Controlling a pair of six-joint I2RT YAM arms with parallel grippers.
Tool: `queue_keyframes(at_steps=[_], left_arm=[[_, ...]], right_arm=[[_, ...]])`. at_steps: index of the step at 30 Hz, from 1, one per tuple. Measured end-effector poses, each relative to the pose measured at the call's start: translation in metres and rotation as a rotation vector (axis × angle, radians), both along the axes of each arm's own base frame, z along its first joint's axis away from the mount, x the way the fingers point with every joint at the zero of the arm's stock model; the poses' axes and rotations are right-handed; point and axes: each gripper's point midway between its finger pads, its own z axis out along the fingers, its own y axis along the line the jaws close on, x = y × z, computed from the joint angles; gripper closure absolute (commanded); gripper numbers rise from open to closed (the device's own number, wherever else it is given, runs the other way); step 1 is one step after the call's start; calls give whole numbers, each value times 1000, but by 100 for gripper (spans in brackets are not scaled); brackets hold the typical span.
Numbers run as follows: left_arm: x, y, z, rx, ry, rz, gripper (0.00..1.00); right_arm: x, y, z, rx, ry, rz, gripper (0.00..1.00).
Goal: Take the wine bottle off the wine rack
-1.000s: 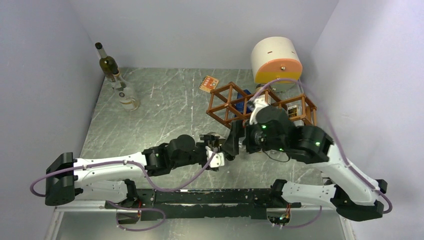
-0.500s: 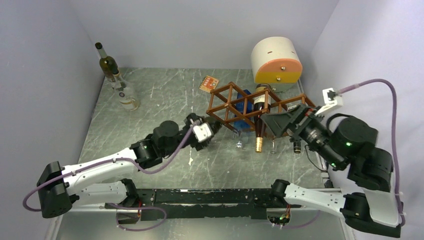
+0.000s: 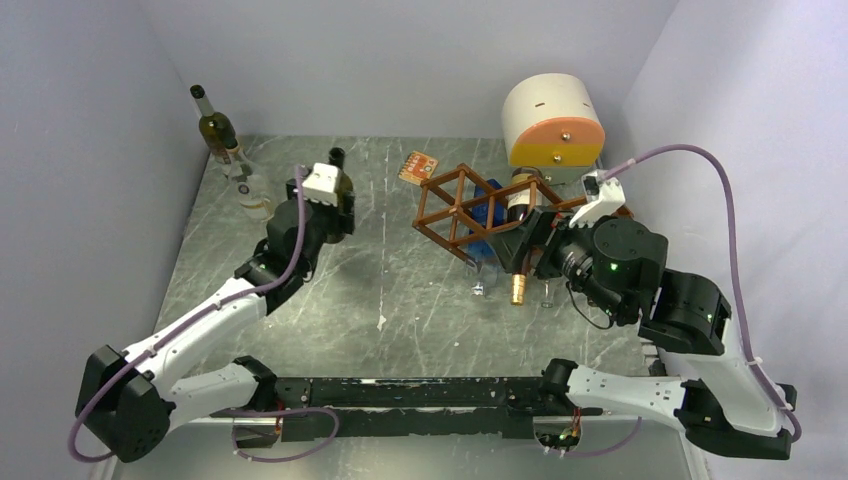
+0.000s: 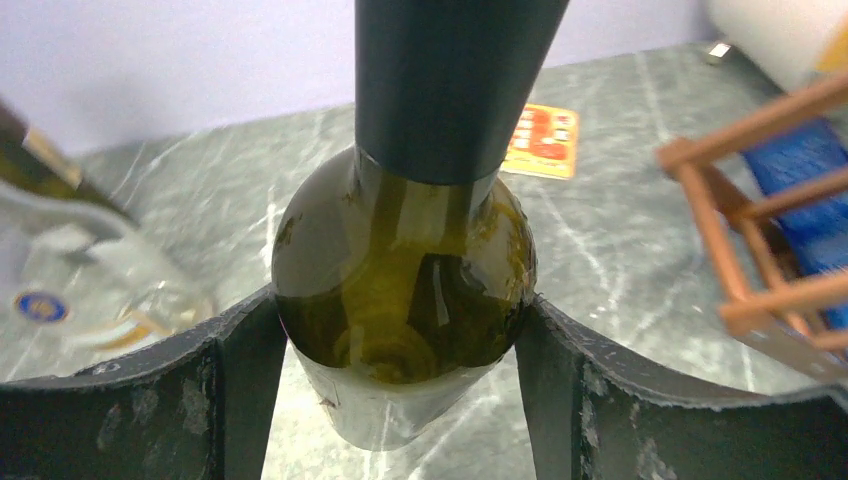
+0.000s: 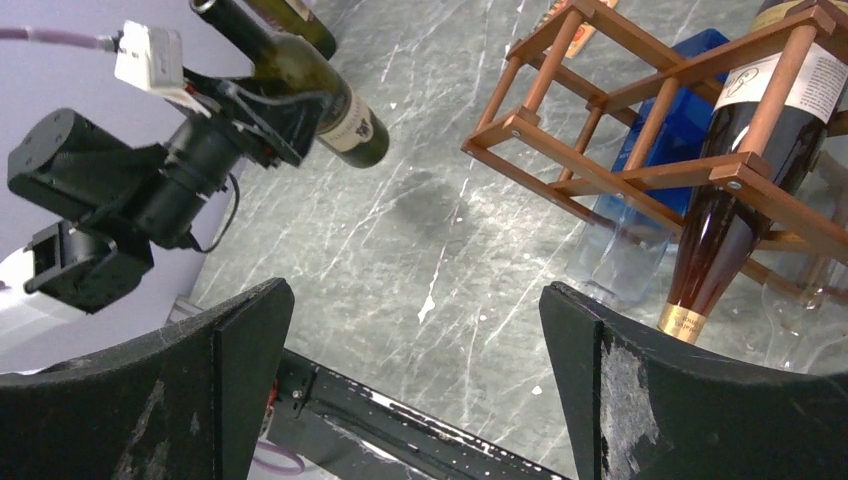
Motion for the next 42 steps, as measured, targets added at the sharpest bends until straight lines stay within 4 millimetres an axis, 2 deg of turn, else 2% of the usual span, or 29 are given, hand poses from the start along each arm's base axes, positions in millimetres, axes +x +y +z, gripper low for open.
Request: queue_keyframes(at_steps=[6,10,15,17,26,35,42], left_arm=[[24,67,-9,-124,37,232,93],[29,106,-20,-172,35,362,93],[35,141,-38,-211,58,462,93],[39,150,-42,-219,65,485,93],[46,154,-53,-237,85,487,93],[50,155,-74,-216,140,491,93],[51,155,-79,-199,154,491,93]], right_arm=[[3,4,-9,-23,2,1,0],[3,4,-10,-21,-5,3,0],[1,1,-7,2,-19,3,0],[0,-1,-7,6,-21,3,0],[-3,-4,-9,20,-20,5,0],[-3,-3,-12,22,-13,6,0],[-1,0,-15,13,-7,9,0]])
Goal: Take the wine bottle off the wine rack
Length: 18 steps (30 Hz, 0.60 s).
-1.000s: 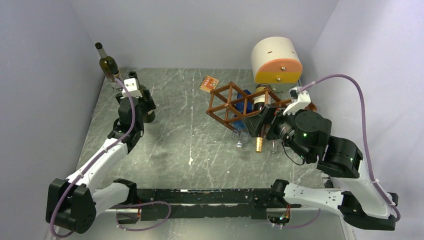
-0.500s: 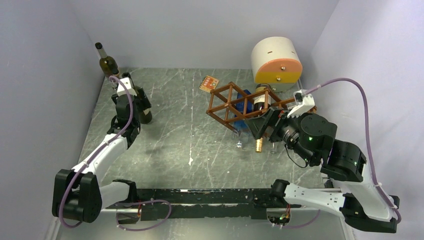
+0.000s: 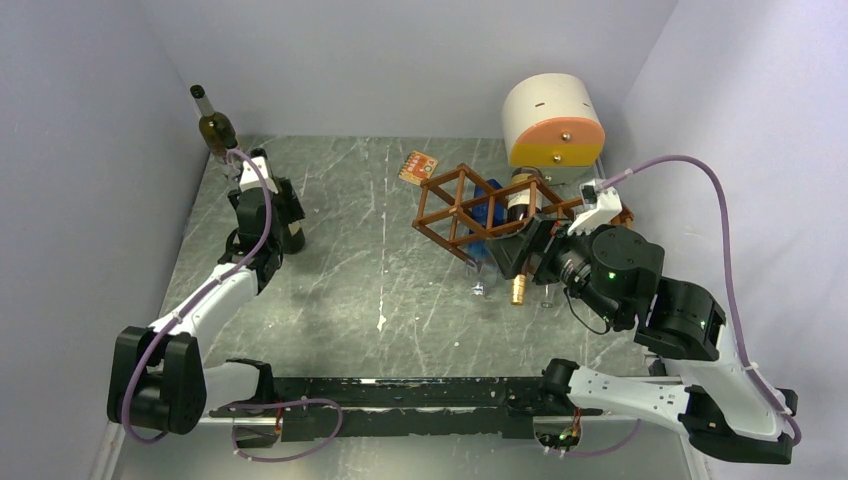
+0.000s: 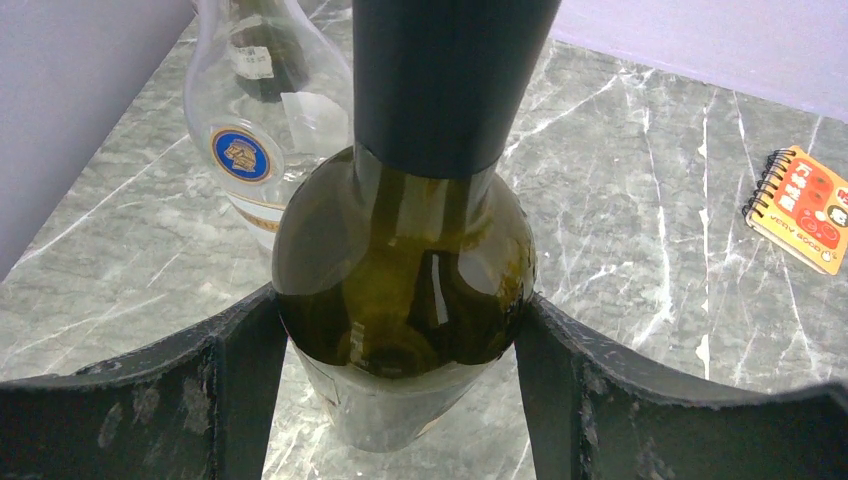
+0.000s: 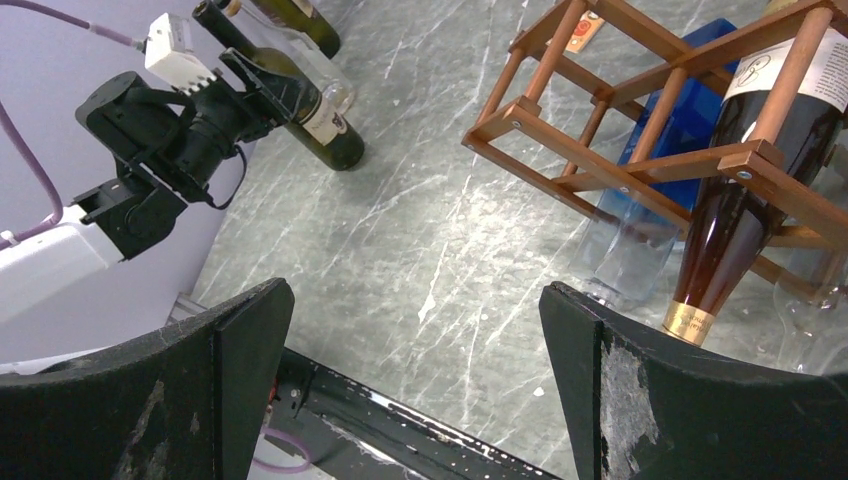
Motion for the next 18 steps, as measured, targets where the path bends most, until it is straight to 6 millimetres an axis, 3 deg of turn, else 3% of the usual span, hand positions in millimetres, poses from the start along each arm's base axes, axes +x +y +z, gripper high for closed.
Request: queue_keyframes(at_steps=[18], left_arm=[[2,2,-8,3,21,15,93]], right_arm=[[-1,-2,-2,9,-1,0,0]])
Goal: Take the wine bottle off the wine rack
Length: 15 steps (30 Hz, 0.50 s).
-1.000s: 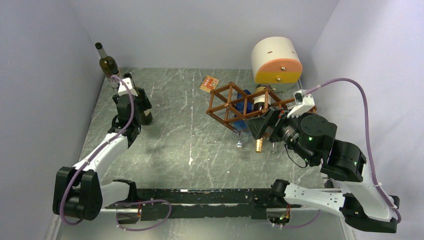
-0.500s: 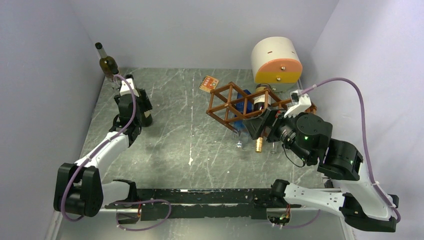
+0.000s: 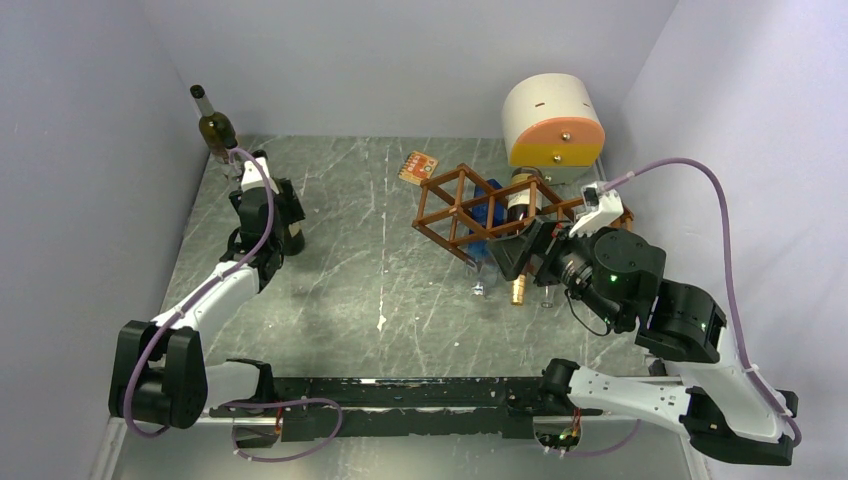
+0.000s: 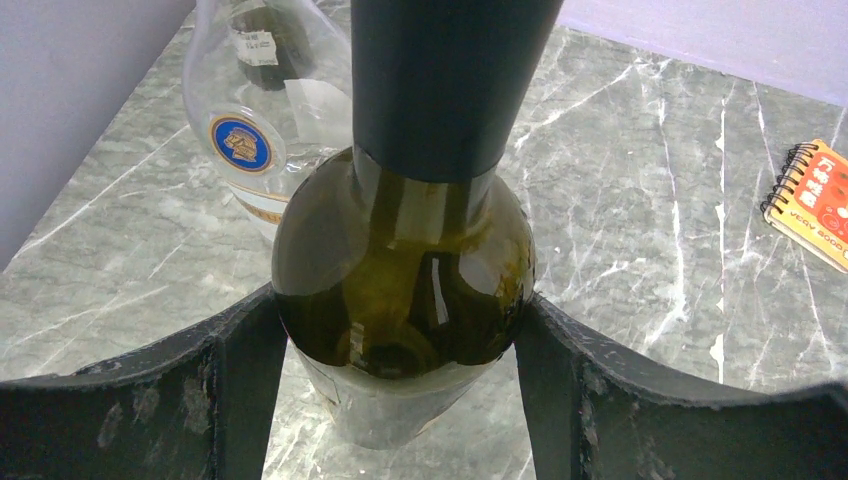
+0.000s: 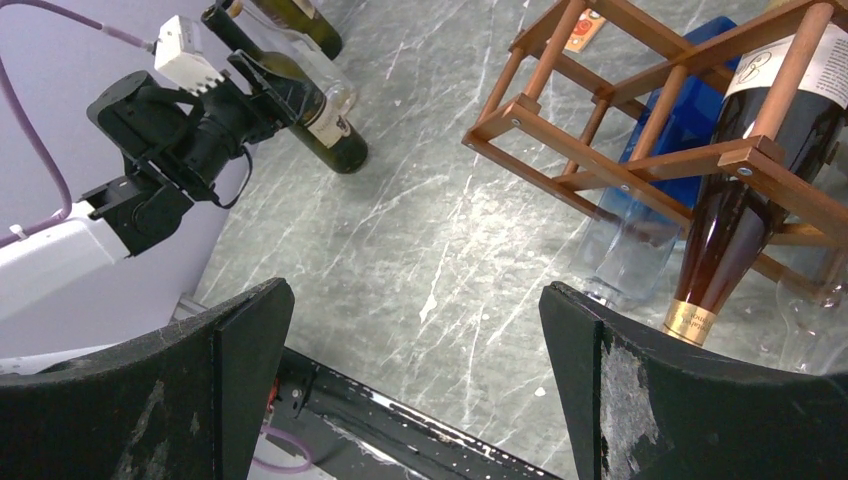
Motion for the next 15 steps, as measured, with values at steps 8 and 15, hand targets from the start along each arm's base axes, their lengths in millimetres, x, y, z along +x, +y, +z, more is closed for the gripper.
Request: queue_keyframes(at_steps=[8,15], left_arm=[[-2,5,-1,-3,9,35,93],[-4,5,-1,4,13,63,90]], right_arm=[[0,1,-2,-4,2,1,0],[0,3,-2,-2,4,8,0]])
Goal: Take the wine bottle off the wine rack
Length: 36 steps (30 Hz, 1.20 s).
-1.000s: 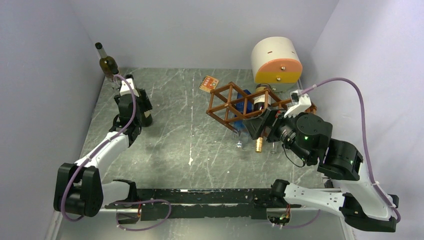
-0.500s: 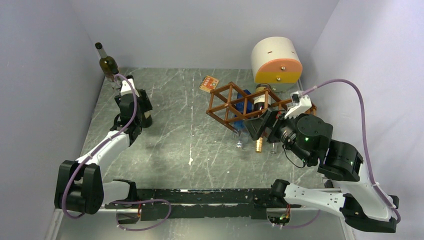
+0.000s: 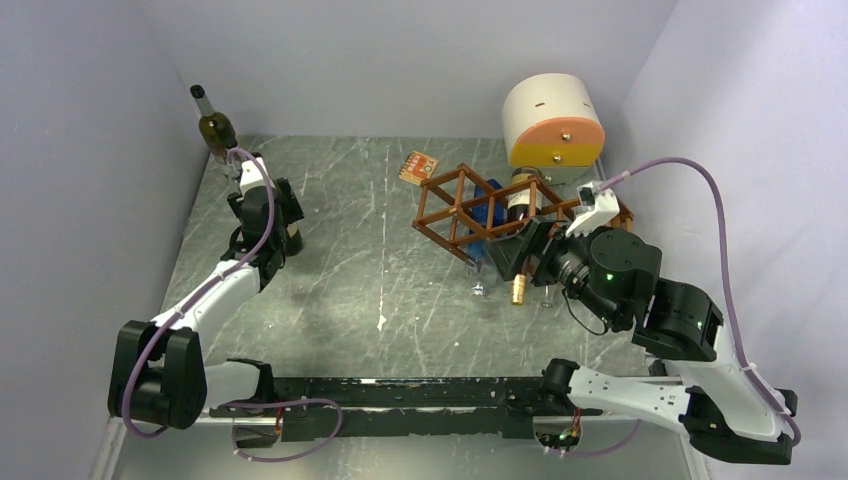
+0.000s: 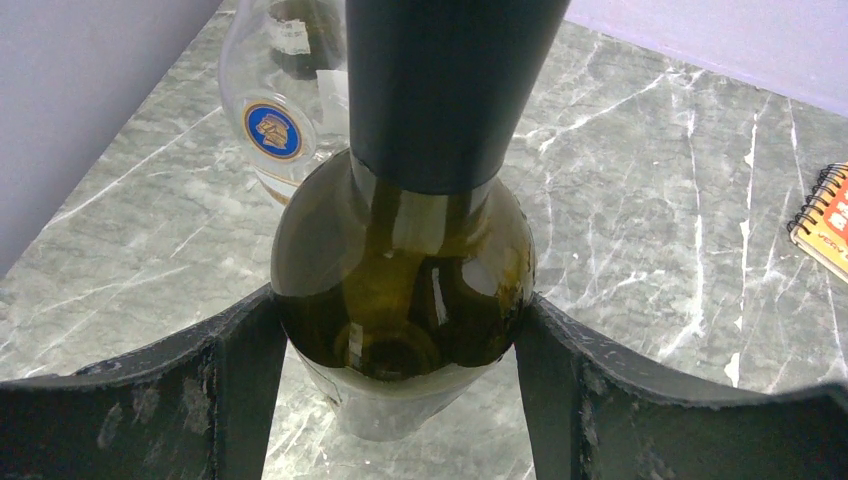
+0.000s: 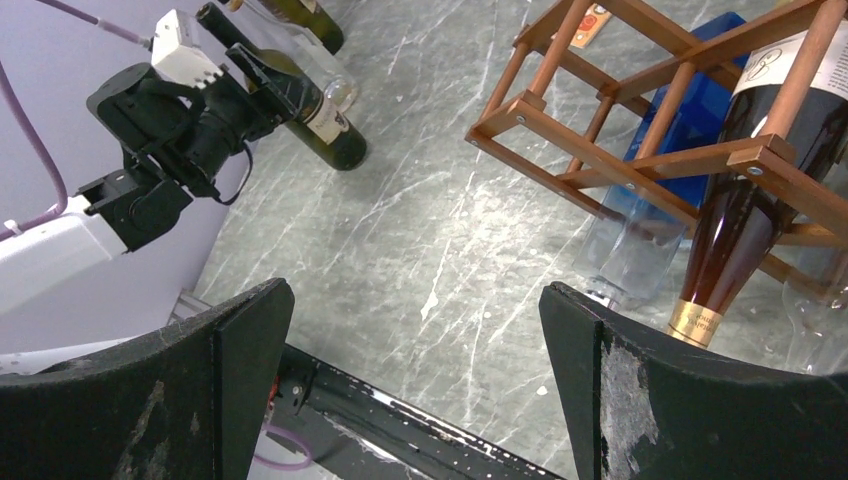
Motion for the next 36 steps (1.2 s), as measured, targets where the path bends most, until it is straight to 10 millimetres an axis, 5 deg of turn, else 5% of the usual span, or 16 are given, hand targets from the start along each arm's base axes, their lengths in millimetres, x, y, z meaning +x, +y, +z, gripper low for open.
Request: queue_keyframes(at_steps=[12,19,27,36], left_arm=[[-2,-1,1,18,11,10,31],[-5,-2,13,25,-18,7,9],[-9,1,70,0,-208,33,17],[-9,1,70,7,-208,37,5]], right_arm=[[0,3,-2,-6,7,8,0],[0,5,-9,-17,20,13,0],[-3,6,-15,-23,43,22,0],[-4,9,-19,-22,55,31,0]])
